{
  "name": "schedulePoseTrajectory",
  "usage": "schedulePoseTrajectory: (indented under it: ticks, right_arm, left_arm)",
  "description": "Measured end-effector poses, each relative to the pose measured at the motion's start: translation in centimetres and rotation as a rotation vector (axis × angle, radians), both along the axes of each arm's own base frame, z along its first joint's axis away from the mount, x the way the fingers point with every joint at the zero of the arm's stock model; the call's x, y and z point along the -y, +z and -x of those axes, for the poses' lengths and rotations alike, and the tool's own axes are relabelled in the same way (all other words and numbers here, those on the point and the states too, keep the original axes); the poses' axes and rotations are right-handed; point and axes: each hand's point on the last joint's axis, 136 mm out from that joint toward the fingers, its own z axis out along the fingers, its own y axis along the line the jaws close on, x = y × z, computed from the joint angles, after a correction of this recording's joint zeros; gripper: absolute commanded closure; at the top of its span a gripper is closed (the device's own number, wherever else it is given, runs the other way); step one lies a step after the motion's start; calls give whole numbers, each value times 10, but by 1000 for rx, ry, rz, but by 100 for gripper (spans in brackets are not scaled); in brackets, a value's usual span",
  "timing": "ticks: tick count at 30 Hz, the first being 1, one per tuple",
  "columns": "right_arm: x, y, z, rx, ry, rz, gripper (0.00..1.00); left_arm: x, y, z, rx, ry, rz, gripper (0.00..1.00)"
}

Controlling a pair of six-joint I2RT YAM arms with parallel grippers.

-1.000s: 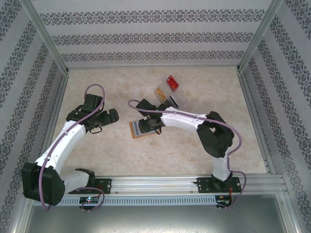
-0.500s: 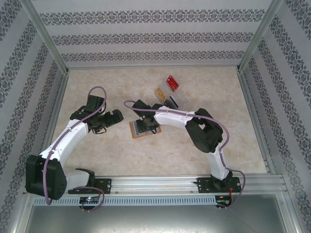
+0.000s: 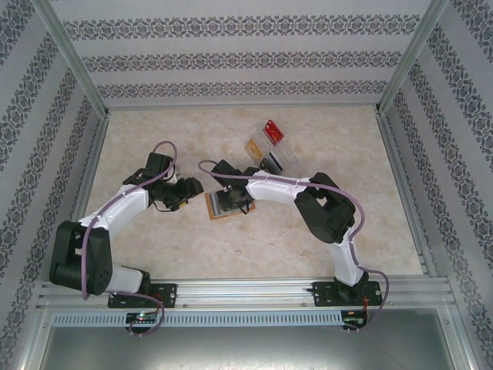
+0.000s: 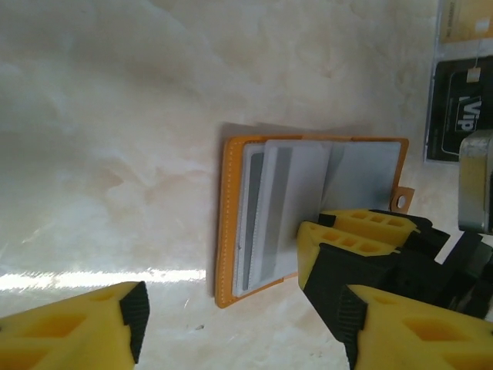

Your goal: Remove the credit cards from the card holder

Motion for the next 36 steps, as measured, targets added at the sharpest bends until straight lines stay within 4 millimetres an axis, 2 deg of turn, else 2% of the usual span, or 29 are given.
schedulePoseTrajectory:
  ticks: [8,13,18,36]
  right_arm:
    - [1,-1,0,-21,-19,-67,78]
    - [1,-1,-1,-34,-29,-93,78]
    - [1,-1,0,-34,-30,-101,79]
    - [1,-1,-1,-48,-47,-138,79]
  left_arm:
    - [25,-17,-5,-41,-41,80,57]
    - [44,-35,-5,-80,-68,101,66]
    - [50,-47,-4,-106,-75,104,68]
    - [53,-57,-12,-126,-75,99,70]
